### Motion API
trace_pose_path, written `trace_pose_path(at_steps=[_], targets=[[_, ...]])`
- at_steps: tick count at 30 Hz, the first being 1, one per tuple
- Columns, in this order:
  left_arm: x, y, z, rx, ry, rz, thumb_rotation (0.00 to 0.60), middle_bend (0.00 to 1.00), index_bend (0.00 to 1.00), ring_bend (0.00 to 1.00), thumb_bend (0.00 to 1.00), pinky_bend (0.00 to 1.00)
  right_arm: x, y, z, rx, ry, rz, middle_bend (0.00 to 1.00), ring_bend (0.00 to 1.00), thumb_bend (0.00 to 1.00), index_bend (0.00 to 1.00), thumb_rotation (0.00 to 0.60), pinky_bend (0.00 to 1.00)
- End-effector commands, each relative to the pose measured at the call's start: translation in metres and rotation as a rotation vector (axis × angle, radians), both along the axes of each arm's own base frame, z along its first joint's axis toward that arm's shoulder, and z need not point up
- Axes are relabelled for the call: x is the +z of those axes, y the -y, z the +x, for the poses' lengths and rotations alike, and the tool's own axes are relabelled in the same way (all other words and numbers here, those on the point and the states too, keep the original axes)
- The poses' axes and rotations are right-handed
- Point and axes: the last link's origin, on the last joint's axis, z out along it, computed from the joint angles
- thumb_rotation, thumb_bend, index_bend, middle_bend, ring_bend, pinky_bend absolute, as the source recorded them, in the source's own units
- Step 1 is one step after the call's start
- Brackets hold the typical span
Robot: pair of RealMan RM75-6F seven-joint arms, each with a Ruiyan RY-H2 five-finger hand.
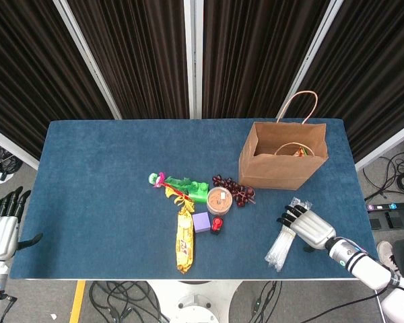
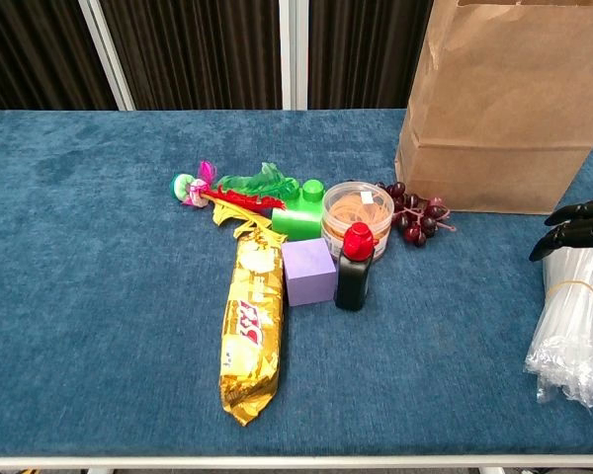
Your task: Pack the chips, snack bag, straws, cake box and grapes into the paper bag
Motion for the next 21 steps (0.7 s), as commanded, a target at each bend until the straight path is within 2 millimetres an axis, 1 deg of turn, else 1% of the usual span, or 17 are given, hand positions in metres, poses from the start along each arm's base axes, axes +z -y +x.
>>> trace_pose_path(at_steps=[1,11,16,19,21], targets=[[0.001,0.000,0.000,-0.002,-0.002,0.000,0.600,0.01,0.05,0.00,0.09,0.12,-0.004,0.005,-0.002,-0.002,0.022,-0.029,0.24,0.09,0.00,0.24,0.600,0.19],[0.009,0.000,-0.001,-0.004,-0.009,0.012,0.600,0.01,0.05,0.00,0.09,0.12,-0.027,0.016,-0.007,-0.018,0.039,-0.018,0.26,0.11,0.00,0.34,0.600,0.21],[0.006,0.000,-0.003,0.000,-0.004,0.006,0.600,0.01,0.05,0.00,0.09,0.12,-0.032,0.020,-0.007,-0.017,0.046,-0.023,0.29,0.14,0.01,0.40,0.600,0.23],[0.005,0.001,-0.003,0.001,0.002,0.002,0.600,0.01,0.05,0.00,0.09,0.12,-0.033,0.022,-0.007,-0.022,0.045,-0.028,0.31,0.16,0.04,0.44,0.600,0.25],[0.005,0.001,-0.004,0.002,0.004,0.002,0.600,0.01,0.04,0.00,0.09,0.12,-0.033,0.023,-0.006,-0.018,0.047,-0.037,0.32,0.18,0.07,0.50,0.600,0.27]])
